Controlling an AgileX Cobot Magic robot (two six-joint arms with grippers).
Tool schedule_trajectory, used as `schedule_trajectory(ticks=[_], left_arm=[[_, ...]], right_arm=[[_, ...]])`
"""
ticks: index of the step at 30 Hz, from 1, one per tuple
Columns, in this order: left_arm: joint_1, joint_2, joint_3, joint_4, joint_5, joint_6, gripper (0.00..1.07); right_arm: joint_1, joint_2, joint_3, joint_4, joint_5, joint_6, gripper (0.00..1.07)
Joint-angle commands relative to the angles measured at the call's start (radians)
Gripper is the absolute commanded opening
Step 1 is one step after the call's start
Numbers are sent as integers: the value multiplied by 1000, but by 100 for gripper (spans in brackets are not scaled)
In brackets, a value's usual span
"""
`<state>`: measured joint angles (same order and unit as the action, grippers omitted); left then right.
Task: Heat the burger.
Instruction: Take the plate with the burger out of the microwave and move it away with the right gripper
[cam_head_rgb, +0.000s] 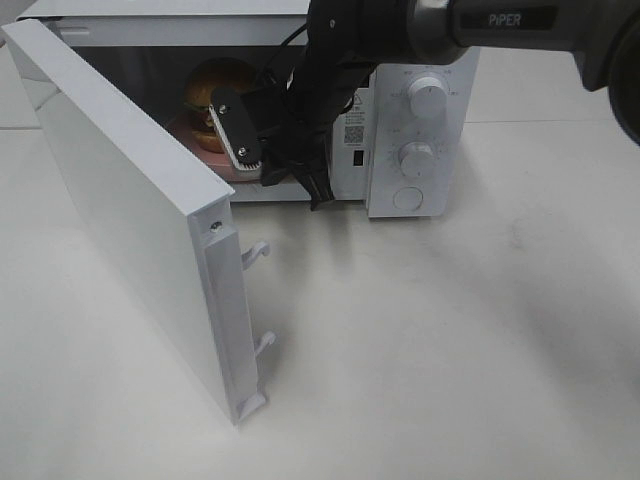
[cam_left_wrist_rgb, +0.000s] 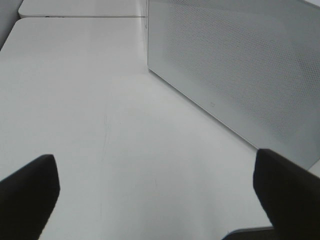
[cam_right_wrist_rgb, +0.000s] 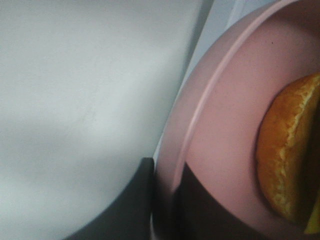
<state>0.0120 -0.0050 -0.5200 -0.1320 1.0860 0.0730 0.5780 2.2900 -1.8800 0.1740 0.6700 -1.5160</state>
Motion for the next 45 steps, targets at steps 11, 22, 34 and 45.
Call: schedule_trajectory(ticks=[11, 22, 34, 45], left_arm=[[-3, -15, 2, -3, -13, 0, 98], [-3, -15, 2, -3, -13, 0, 98], [-3, -15, 2, -3, -13, 0, 98], [-3, -15, 2, -3, -13, 0, 98]], right_arm=[[-1, -184, 237, 16, -131, -137, 0], [-1, -341, 481, 17, -267, -151, 0], [1, -486, 672, 17, -329, -180, 0], [24, -607, 832, 17, -367, -199, 0]])
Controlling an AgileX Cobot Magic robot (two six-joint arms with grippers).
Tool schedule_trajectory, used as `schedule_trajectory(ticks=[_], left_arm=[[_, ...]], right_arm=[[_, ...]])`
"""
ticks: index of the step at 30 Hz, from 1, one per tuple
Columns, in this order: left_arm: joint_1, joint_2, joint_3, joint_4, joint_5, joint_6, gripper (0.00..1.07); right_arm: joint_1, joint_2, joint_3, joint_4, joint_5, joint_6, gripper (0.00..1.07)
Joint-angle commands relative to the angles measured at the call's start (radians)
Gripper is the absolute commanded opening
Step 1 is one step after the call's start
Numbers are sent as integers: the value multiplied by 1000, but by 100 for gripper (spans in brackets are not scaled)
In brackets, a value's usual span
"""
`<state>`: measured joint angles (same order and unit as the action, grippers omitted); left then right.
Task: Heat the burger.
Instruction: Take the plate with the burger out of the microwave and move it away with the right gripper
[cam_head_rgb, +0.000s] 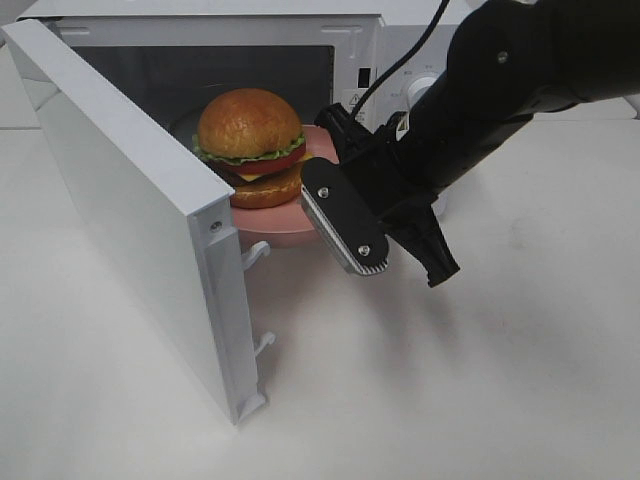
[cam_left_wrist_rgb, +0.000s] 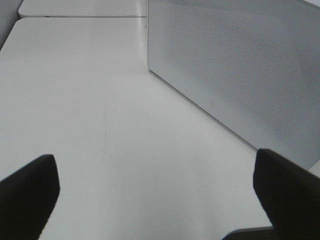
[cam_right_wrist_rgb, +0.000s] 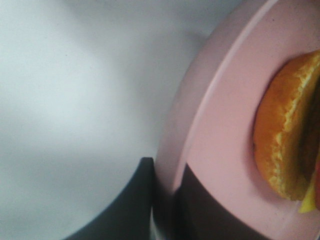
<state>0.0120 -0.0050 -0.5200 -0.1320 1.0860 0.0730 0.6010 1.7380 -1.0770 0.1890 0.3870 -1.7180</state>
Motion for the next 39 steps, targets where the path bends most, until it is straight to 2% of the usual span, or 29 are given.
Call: schedule_trajectory(ticks=[1, 5, 7, 10, 12, 15, 17, 27, 31, 39], left_arm=[[-3, -15, 2, -3, -13, 0, 98], [-3, -15, 2, -3, -13, 0, 98], [-3, -15, 2, -3, -13, 0, 98], [-3, -15, 2, -3, -13, 0, 98], [-3, -15, 2, -3, -13, 0, 98], [-3, -15, 2, -3, -13, 0, 98], [-3, -15, 2, -3, -13, 0, 98], [-3, -15, 2, -3, -13, 0, 98], [-3, -15, 2, -3, -13, 0, 98], [-3, -15, 2, -3, -13, 0, 98]], right_arm=[[1, -79, 62, 2, -88, 3, 0], [1, -122, 106, 2, -88, 4, 0], [1, -185, 169, 1, -99, 4, 0], [1, -203, 186, 0, -105, 6, 0], [1, -271, 248, 0, -114, 7, 0], [1, -291, 267, -1, -113, 7, 0], [1, -368, 339, -2, -112, 19, 0], [1, -583, 494, -7, -89, 85, 0], [1, -693, 540, -49, -30, 129, 0], [1, -885, 604, -226, 123, 369, 0]])
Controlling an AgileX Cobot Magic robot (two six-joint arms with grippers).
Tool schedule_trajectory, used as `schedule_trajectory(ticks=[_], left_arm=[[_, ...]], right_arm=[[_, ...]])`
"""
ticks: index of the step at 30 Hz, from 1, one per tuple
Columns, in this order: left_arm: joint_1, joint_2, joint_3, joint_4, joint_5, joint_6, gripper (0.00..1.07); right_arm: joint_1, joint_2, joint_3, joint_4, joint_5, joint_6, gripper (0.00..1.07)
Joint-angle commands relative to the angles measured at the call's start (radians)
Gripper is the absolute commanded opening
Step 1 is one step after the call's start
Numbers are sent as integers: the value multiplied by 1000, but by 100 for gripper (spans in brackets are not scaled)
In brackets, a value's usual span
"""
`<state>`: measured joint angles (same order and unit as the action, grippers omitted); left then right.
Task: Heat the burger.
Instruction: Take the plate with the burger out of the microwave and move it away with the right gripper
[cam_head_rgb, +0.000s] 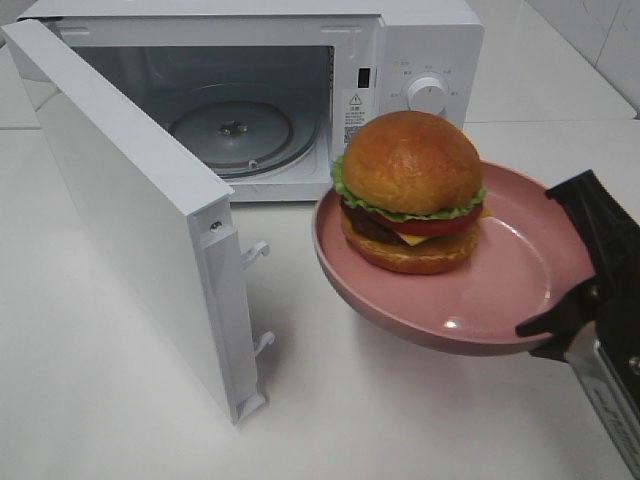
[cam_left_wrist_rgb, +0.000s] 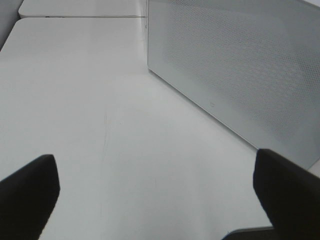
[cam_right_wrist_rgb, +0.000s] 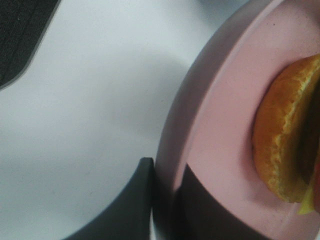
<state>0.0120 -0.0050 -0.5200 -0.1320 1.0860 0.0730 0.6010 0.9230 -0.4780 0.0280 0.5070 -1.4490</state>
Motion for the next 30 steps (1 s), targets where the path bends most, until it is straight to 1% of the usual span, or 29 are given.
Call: schedule_trajectory(ticks=[1, 2, 5, 6, 8, 9, 10, 11, 12, 14, 15, 16, 17, 19, 20, 21, 22, 23, 28, 30], left_arm=[[-3, -15, 2, -3, -13, 0, 98], [-3, -15, 2, -3, -13, 0, 98], [-3, -15, 2, -3, -13, 0, 98], [-3, -15, 2, -3, -13, 0, 98], [-3, -15, 2, -3, -13, 0, 98], [-3, -15, 2, -3, -13, 0, 98], [-3, -15, 2, -3, -13, 0, 98], [-3, -15, 2, -3, -13, 0, 98], [-3, -15, 2, -3, -13, 0, 98], [-3, -15, 2, -3, -13, 0, 98], [-3, -15, 2, -3, -13, 0, 98], [-3, -15, 2, -3, -13, 0, 98], [-3, -15, 2, -3, -13, 0, 98], [-3, -15, 2, -3, -13, 0, 98], [-3, -15, 2, -3, -13, 0, 98], [-3, -15, 2, -3, -13, 0, 98], [-3, -15, 2, -3, -13, 0, 98], [-3, -15, 2, -3, -13, 0, 98], [-3, -15, 2, -3, -13, 0, 98], [-3, -15, 2, -3, -13, 0, 98]], right_arm=[[1, -114, 10, -110, 46, 188, 0], [1, -136, 10, -134, 70, 233, 0], [1, -153, 10, -152, 88, 268, 0], [1, -207, 10, -213, 145, 386, 0], [1, -223, 10, -230, 160, 423, 0], [1, -247, 10, -260, 185, 482, 0], [1, -247, 10, -260, 185, 482, 0], [1, -260, 10, -286, 211, 540, 0], [1, -260, 10, -286, 211, 540, 0], [1, -260, 10, -335, 257, 626, 0], [1, -260, 10, -335, 257, 626, 0], [1, -260, 10, -374, 279, 692, 0], [1, -260, 10, -374, 279, 692, 0], [1, -260, 10, -435, 312, 825, 0], [1, -260, 10, -435, 312, 825, 0], [1, -260, 10, -471, 338, 901, 0], [1, -260, 10, -471, 338, 901, 0], [1, -260, 10, -502, 368, 961, 0], [1, -249, 10, -548, 422, 1077, 0], [1, -214, 10, -611, 478, 1213, 0]])
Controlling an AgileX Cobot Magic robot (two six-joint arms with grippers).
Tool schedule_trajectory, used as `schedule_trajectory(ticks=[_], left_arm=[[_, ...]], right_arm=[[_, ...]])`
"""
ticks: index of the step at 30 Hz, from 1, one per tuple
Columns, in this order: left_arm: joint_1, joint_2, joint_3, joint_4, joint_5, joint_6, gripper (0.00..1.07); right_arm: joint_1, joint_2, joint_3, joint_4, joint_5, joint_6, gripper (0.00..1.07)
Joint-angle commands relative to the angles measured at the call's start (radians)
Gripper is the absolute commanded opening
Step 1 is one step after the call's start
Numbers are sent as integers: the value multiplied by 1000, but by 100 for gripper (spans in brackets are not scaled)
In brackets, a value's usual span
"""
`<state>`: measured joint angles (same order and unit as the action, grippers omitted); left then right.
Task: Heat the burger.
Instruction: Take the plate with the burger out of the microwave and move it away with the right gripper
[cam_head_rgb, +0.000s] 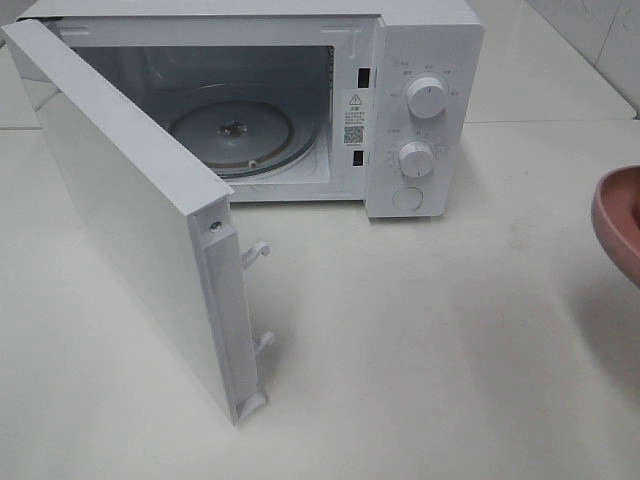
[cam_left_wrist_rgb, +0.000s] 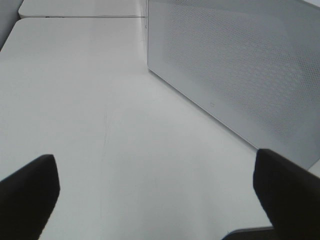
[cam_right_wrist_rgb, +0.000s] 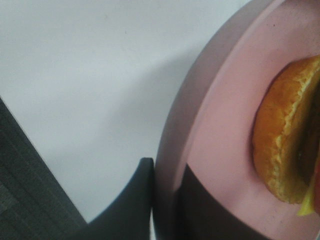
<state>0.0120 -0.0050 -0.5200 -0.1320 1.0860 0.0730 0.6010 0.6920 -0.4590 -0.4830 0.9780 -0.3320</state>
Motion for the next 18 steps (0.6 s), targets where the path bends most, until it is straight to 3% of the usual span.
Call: schedule_trajectory(ticks=[1, 8, 11, 18], left_arm=[[-3, -15, 2, -3, -13, 0, 98], [-3, -15, 2, -3, -13, 0, 98], [-3, -15, 2, -3, -13, 0, 98], [-3, -15, 2, -3, -13, 0, 98]], right_arm=[[1, 17, -9, -100, 7, 96, 0], [1, 142, -9, -165, 15, 428, 0], [1, 165, -10, -173, 14, 462, 0], [1, 368, -12, -223, -47, 778, 0]])
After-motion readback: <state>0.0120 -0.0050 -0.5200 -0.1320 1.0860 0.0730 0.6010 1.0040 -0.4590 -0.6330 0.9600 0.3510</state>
